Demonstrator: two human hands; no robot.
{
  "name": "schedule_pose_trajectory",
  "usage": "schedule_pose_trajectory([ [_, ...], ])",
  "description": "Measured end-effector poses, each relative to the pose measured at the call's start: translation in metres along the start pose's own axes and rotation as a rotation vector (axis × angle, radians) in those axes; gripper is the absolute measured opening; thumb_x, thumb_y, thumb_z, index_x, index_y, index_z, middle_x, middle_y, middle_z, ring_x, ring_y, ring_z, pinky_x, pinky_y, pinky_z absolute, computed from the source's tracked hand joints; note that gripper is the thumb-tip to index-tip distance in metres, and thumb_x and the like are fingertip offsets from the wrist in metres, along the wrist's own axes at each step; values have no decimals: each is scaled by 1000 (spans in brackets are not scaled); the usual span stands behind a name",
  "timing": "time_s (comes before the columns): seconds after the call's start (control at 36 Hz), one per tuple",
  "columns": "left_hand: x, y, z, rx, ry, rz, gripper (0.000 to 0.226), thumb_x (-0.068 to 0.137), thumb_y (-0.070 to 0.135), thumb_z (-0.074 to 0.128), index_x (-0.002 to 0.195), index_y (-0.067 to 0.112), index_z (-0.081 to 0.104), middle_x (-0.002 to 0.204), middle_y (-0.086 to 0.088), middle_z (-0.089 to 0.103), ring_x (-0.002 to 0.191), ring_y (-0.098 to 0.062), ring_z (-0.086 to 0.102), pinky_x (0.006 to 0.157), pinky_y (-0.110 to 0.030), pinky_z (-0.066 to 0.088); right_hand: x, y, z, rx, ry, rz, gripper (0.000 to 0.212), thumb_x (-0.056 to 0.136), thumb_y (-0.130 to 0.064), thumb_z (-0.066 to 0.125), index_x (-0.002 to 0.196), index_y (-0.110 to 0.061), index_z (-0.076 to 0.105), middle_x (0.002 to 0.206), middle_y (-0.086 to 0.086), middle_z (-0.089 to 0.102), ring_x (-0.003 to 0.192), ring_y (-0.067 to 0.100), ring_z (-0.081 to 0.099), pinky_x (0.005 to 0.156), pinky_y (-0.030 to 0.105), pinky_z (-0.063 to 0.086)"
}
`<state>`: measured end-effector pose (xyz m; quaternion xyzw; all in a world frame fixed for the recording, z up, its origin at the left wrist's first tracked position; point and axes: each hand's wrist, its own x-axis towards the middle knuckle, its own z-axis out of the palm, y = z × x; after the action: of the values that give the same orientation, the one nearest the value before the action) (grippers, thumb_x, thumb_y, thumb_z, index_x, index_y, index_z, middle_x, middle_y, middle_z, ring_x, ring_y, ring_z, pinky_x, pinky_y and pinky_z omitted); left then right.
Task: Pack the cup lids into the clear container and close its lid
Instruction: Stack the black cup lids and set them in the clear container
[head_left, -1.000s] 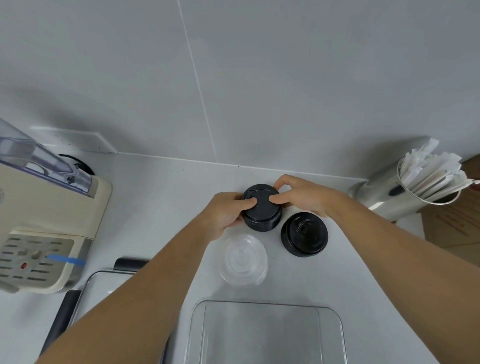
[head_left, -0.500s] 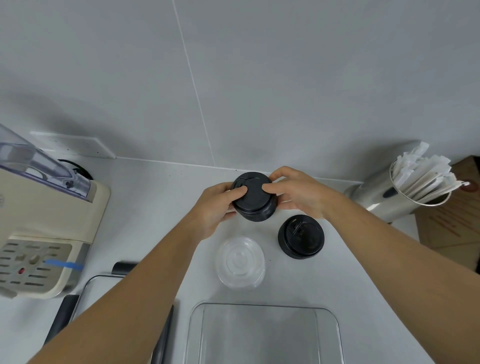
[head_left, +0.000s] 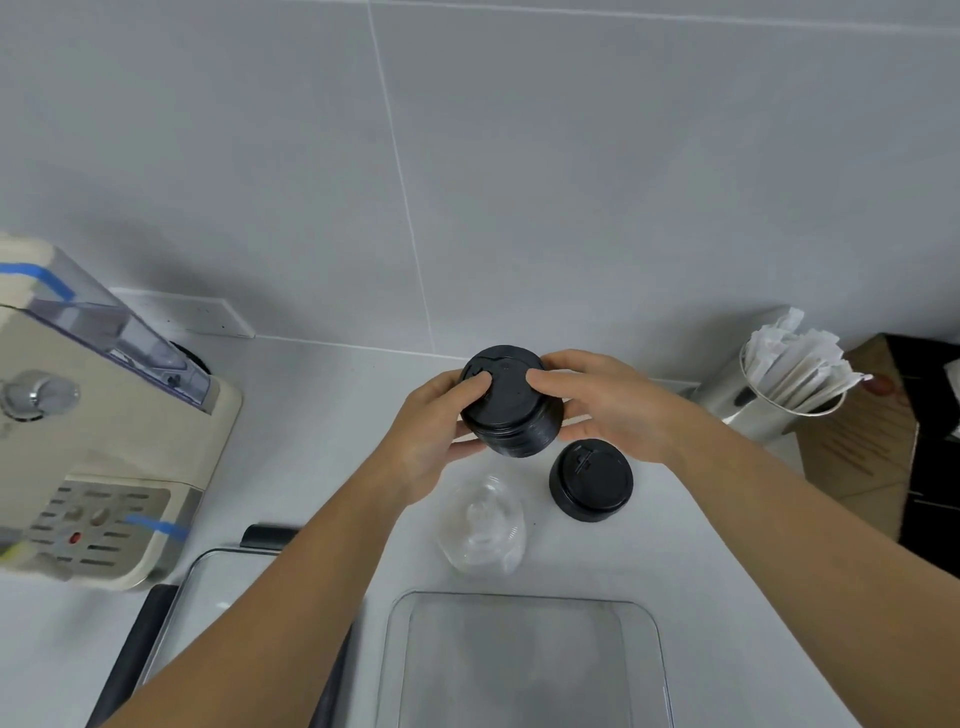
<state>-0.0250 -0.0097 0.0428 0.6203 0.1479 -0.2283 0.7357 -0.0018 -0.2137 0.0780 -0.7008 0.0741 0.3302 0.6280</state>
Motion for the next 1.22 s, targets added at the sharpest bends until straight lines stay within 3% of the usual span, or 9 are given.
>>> schedule_pose_trajectory([
  [0.11,-17,0,5,-54,0,17,28,88,37,66,110,20,72,108,6,75,100,-23,73,91,-43,56,-24,-5,4,4,7,-20,40,84,-41,70,120,-24,65,114,-3,72,95,14,72,74,33,59],
  [0.25,-44,-2,10,-123,-7,31,31,89,37,62,113,22,72,123,0,69,103,-25,71,88,-42,58,-54,-4,9,53,30,-72,36,82,-41,72,113,-24,69,107,-1,75,93,19,73,73,36,60],
  [0.42,-84,-14,18,-231,-29,18,37,94,36,55,125,18,65,131,-8,64,108,-31,69,94,-52,54,-88,10,18,215,57,-93,24,86,-22,69,110,-18,70,103,6,75,90,29,73,67,38,59],
  [0.56,-114,-28,28,-321,-62,19,40,96,37,51,127,17,64,135,-13,61,113,-34,66,90,-52,55,-114,23,28,227,34,-126,36,79,-17,69,114,-20,67,104,10,75,92,29,73,69,38,60],
  [0.69,-142,-44,39,-326,-9,42,36,95,40,52,124,23,64,129,-7,65,112,-27,67,90,-50,56,-141,36,38,252,41,-167,32,85,-9,68,115,-18,66,101,8,76,87,26,74,70,38,59],
  [0.81,-158,-57,44,-230,104,121,23,95,33,58,118,33,63,108,-1,73,103,-18,68,82,-39,59,-158,47,44,273,101,-184,32,84,-5,69,113,-18,67,105,11,73,79,23,74,65,35,59],
  [0.89,-167,-65,46,-164,173,185,23,93,25,64,116,28,62,111,-3,73,92,-11,70,78,-31,58,-166,58,48,249,126,-166,36,84,-4,69,118,-17,64,110,8,71,80,21,74,63,33,59],
  [1.06,-184,-87,50,-61,231,187,16,94,23,63,109,25,69,107,2,75,97,-15,71,90,-41,57,-179,83,62,232,187,-113,45,84,-3,69,126,-15,56,104,7,73,84,22,75,62,32,59],
  [1.22,-194,-107,50,-86,193,99,21,98,27,55,111,26,71,95,12,76,87,1,70,65,-19,57,-185,104,74,255,239,-75,45,83,-5,71,124,-12,56,98,9,75,81,22,75,61,28,59],
])
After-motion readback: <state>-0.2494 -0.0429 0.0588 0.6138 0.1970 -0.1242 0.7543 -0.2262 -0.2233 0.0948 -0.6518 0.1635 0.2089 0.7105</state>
